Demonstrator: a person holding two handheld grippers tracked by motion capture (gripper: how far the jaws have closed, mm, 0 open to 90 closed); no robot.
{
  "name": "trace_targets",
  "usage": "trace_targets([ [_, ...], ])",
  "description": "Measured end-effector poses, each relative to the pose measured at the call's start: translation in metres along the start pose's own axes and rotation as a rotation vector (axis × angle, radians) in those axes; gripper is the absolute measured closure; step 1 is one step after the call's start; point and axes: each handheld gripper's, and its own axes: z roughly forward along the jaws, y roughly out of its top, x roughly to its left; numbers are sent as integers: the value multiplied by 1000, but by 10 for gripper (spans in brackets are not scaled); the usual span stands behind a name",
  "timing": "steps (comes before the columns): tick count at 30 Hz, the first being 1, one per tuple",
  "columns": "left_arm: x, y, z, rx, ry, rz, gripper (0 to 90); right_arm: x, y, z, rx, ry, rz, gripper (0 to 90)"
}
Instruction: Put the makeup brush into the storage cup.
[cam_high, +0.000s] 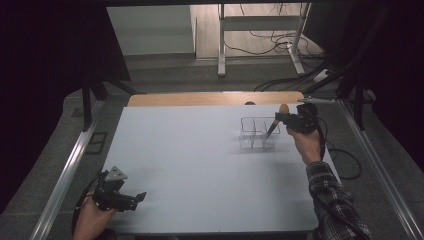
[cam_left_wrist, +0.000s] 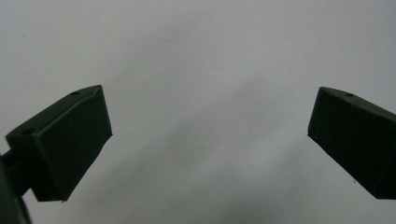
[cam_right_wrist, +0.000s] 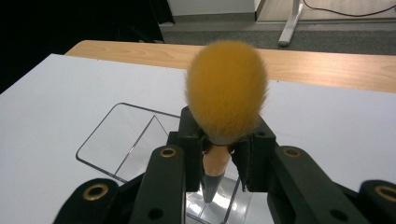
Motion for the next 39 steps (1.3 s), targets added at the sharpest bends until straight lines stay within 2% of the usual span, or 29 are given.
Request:
trace_targets([
  [9,0,0,0,1,-1,-1,0,-2,-3,3,17,6,-9,706],
  [18,0,0,0,4,0,1,0,-5,0,3,30,-29,-48,359],
  [21,0,0,1,4,1,1,0,-7,-1,4,53,-12,-41,252],
  [26,0,0,1,5,1,0,0,-9,-2,5,49,30,-30,85],
  [27,0,0,1,5,1,0,0,-9,-2,5,44,23,-27,59],
  [31,0,0,0,2,1,-2,0,-5,-2,3,59,-6,-56,12],
  [39,1,0,0,-5,0,-11,0,-3,-1,0,86,9,-71,0],
])
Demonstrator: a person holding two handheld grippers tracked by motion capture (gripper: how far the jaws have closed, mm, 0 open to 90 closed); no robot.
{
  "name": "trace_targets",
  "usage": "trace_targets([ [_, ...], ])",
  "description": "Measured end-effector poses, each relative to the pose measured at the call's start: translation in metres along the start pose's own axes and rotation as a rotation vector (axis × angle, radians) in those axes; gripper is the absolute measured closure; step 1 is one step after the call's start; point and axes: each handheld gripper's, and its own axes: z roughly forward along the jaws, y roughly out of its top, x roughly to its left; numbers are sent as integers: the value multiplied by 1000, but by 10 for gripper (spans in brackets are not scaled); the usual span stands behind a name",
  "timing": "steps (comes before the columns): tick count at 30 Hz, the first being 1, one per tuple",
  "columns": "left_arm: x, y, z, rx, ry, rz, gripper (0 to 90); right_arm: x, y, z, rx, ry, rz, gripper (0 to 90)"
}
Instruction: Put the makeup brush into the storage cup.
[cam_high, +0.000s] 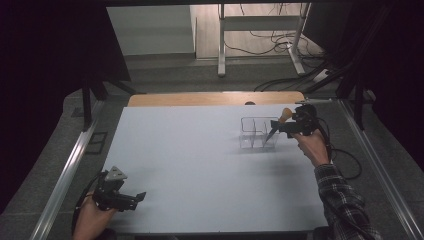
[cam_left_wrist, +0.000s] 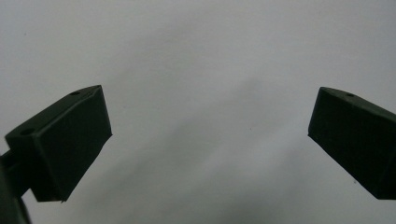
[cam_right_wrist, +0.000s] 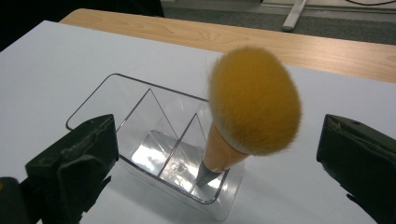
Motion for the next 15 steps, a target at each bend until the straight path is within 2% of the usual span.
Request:
trace_targets([
  [15,2,0,-1,-11,-13,-12,0,6,-3,-9,30,18,-26,0],
])
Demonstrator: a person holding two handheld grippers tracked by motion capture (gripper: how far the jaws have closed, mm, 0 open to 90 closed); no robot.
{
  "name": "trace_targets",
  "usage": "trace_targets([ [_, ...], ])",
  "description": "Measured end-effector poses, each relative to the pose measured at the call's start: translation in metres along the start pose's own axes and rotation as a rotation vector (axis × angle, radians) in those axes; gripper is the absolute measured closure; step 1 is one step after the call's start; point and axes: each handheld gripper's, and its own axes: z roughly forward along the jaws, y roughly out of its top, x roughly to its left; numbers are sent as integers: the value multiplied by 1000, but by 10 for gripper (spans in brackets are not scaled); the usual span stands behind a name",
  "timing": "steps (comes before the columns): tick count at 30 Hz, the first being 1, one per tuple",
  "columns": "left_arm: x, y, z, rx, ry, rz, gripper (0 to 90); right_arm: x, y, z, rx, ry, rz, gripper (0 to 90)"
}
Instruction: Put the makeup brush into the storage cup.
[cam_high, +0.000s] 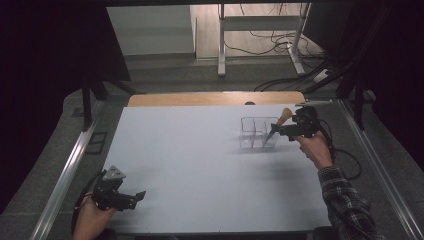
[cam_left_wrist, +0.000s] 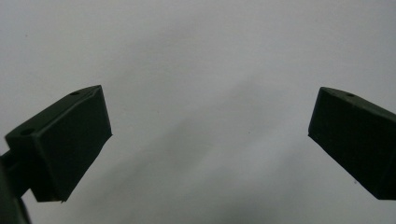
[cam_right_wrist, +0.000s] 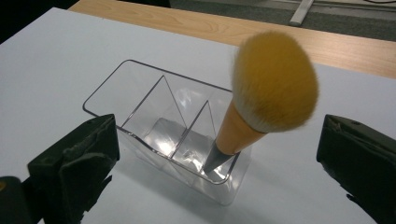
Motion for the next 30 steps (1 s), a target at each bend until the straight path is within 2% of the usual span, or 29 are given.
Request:
trace_targets([
  [23,0,0,0,-1,-2,-2,0,9,-12,-10,37,16,-27,0],
  [30,0,0,0,1,-2,0,0,12,-17,-12,46,7,-39,0],
])
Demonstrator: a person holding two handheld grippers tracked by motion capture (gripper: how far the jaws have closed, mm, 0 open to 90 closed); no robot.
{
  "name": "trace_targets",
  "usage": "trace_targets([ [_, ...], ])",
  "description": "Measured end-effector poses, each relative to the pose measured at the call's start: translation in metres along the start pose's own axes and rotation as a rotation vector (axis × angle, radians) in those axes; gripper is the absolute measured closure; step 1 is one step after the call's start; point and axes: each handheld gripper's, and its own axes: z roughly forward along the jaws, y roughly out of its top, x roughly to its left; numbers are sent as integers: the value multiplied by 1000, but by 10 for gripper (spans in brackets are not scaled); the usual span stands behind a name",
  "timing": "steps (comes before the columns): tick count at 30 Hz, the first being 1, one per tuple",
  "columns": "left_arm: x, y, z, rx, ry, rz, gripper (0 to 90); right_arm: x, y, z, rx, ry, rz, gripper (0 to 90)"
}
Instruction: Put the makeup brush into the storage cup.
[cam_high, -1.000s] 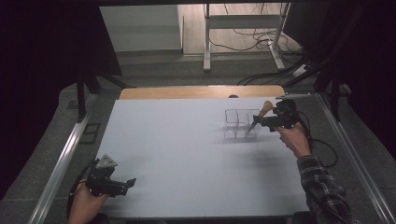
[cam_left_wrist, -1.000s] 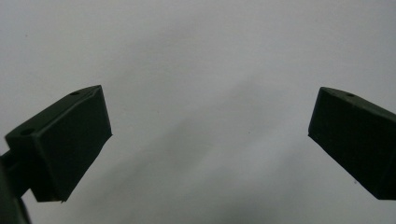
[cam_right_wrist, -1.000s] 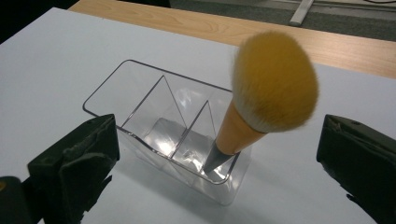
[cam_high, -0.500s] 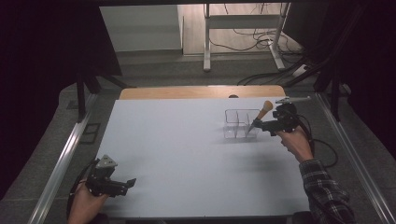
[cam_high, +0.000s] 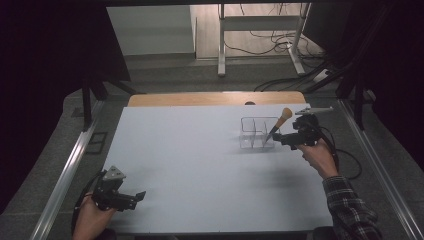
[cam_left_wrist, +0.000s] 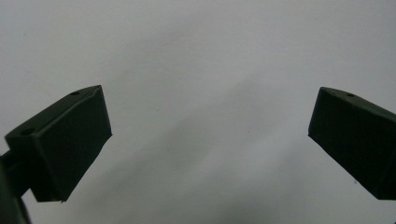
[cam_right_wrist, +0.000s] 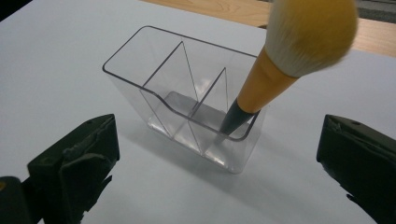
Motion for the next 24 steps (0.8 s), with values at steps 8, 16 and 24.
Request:
trace_targets([
  [8,0,0,0,2,1,1,0,5,-9,-1,-4,0,-2,0],
  [16,0,0,0,3,2,3,0,11,-15,-3,-3,3,-14,0],
  [24,0,0,0,1,1,0,0,14,-20,-5,-9,1,-12,0],
])
